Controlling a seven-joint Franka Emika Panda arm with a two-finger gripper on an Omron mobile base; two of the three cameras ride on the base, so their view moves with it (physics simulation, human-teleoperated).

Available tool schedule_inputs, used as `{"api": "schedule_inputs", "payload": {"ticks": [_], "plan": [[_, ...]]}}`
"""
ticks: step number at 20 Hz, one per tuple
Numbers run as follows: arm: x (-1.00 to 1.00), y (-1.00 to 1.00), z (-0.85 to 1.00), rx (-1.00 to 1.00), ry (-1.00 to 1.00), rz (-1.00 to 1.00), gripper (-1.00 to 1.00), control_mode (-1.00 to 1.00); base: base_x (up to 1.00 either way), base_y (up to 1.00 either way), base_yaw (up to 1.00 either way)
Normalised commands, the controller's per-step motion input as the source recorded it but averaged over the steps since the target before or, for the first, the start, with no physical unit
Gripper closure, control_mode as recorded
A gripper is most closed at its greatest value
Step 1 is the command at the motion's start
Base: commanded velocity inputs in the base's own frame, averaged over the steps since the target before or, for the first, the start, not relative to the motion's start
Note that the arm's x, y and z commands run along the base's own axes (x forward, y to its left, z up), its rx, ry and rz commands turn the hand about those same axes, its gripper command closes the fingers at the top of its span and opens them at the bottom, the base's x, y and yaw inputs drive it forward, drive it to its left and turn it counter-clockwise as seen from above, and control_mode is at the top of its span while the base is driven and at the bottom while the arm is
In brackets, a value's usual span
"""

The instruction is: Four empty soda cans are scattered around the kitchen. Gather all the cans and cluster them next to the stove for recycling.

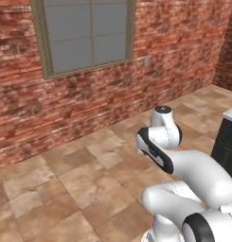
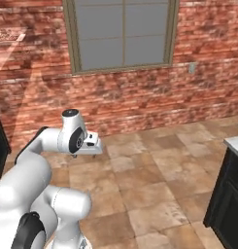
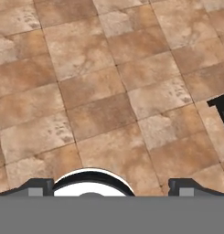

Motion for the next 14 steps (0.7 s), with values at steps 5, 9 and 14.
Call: {"api": "schedule_inputs", "payload": {"ticks": [5,9,14], "plan": [[0.0,0.0,0.0,0.0,0.0,0.0,-1.0,1.0,1.0,0.27,0.0],[0.0,0.0,0.0,0.0,0.0,0.0,-1.0,1.0,1.0,0.32,0.0],[0.0,0.0,0.0,0.0,0.0,0.0,-1.0,1.0,1.0,0.28,-0.01]]}}
